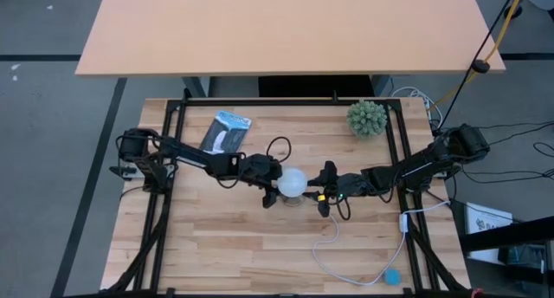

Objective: Screw lightbulb
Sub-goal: Insert the white lightbulb into the gold lamp

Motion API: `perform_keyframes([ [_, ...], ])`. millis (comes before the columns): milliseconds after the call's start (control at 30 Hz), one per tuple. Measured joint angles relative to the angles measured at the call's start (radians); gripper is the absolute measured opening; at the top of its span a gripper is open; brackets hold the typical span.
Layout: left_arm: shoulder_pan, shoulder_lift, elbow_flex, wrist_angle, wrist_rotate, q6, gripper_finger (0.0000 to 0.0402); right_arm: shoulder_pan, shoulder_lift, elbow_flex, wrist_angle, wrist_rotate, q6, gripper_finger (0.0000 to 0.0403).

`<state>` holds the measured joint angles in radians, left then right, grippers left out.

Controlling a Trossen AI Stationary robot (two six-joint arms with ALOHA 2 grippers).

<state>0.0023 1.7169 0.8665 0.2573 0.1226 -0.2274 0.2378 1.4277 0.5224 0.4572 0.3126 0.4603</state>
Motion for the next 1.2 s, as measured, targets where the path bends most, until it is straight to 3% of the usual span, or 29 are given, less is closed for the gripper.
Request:
perform_keyframes([
  [533,-0.012,-0.142,-0.023,-0.254,-0.082,-0.018,0.0241,0.029,-0.002,0.000,-0.085,-0.015,0.035,0.0171],
  [733,-0.040,-0.142,-0.064,-0.251,-0.180,-0.152,0.0241,0.080,-0.029,0.000,-0.219,0.000,0.080,0.0119],
  [967,-0.045,-0.142,-0.117,-0.241,-0.233,-0.179,0.0241,0.119,-0.057,0.000,-0.244,0.002,0.077,0.0011],
  [1100,-0.037,-0.141,-0.126,-0.236,-0.243,-0.217,0.0232,0.118,-0.052,0.000,-0.243,0.067,0.138,0.0015],
  [1200,-0.037,-0.129,-0.126,-0.171,-0.243,-0.193,0.0192,0.109,-0.036,0.000,-0.241,0.144,0.169,0.0023],
])
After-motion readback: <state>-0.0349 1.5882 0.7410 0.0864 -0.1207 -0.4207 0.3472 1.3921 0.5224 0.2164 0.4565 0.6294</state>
